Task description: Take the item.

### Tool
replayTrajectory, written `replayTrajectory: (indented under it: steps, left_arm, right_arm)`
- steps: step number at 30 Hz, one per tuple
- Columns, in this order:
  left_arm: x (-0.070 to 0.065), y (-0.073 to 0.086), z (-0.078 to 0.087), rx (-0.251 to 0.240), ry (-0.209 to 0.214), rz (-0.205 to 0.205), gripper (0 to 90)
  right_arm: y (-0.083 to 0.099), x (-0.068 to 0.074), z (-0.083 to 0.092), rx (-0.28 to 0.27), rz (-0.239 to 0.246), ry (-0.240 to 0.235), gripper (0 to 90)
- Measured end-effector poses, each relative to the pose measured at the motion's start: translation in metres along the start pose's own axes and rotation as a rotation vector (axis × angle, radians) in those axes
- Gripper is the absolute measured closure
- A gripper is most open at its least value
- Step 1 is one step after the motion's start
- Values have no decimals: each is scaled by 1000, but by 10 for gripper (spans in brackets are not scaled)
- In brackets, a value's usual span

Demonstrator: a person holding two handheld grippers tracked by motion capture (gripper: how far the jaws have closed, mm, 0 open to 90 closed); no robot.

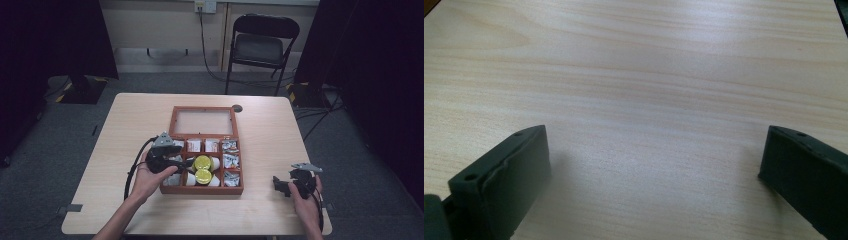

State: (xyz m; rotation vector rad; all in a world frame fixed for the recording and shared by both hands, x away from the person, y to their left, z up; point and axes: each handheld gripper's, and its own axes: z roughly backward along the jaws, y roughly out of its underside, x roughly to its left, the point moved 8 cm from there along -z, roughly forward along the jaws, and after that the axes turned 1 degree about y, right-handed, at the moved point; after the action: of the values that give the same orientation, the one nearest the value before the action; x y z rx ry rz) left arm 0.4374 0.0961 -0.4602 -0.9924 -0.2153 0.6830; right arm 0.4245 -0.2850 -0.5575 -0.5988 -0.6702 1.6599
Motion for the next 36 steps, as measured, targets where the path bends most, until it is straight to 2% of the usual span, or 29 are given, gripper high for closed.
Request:
replayTrajectory:
  steps: [6,8,10,20,29,36]
  left_arm:
    - [-10,2,-10,16,33,-11,295]
    - [-12,4,-14,32,19,-31,300]
    - [-15,7,-17,43,40,-28,312]
    - [-24,17,-27,97,76,-38,314]
    - [-30,24,-34,153,99,-71,380]
    - [-33,29,-41,186,112,-63,392]
  right_arm:
    - [0,0,0,0,0,0,0]
    - [0,0,0,0,0,0,0]
    - [0,0,0,0,0,0,0]
    - [0,0,0,0,0,-1,0]
    - [0,0,0,0,1,-1,0]
    - [0,0,0,0,2,-1,0]
